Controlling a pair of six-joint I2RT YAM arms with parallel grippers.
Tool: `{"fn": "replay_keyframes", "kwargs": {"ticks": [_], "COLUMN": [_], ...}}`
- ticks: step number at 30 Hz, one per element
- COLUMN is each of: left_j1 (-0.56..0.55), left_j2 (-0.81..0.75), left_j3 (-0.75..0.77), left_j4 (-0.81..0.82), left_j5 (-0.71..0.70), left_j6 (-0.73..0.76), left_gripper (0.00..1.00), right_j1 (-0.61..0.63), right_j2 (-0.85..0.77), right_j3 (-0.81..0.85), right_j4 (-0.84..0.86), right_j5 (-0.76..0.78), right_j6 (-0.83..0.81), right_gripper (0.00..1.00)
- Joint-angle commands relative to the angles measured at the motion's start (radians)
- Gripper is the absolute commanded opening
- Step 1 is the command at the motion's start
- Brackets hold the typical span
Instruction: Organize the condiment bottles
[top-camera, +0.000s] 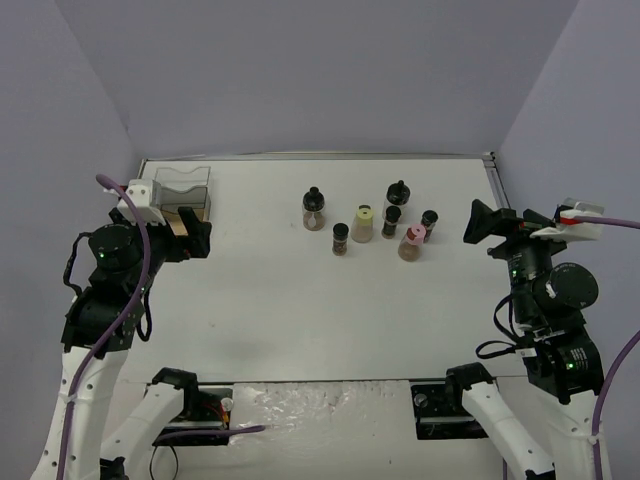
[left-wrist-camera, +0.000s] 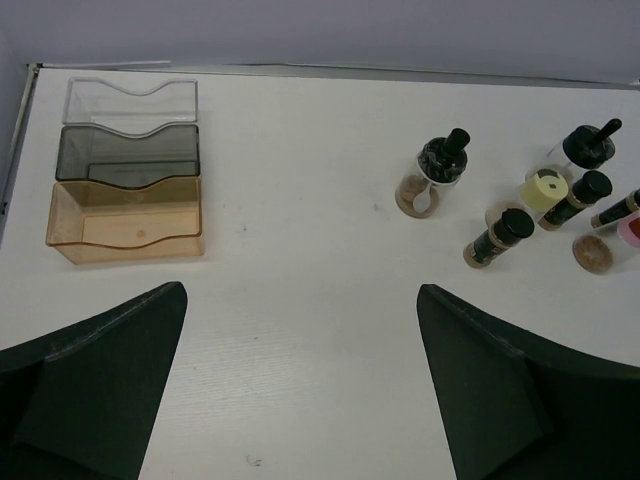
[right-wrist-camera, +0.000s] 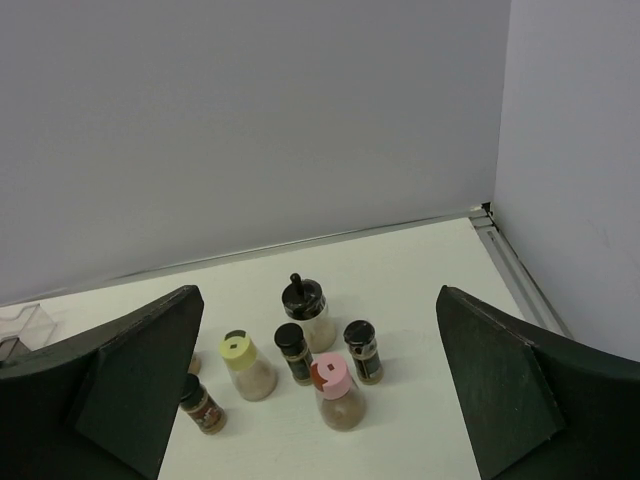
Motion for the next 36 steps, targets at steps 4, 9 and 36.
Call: {"fn": "replay_keyframes", "kwargs": {"ticks": [4, 9, 36], "left_j1": [-0.008, -0.105, -0.591], "left_j2": [0.118, 0.28, 1.199], "left_j3": [0.034, 0.074, 0.66], "left_j4": [0.123, 0.196, 0.403], "left_j5": [0.144, 0.189, -0.129], "left_j6": [-0.103, -0.203, -0.142], "left_gripper": [0.97, 0.97, 0.97], "right_j1": [0.006, 0.006, 0.006], "right_j2": [0.021, 0.057, 0.093], "right_j3": [-0.017, -0.033, -0.068], "right_j4": [0.054, 0.03, -0.019], "right_j5": [0.009, 0.001, -0.018], "right_j6": [0.034, 0.059, 0.065], "right_gripper": [1.0, 1.0, 1.0]}}
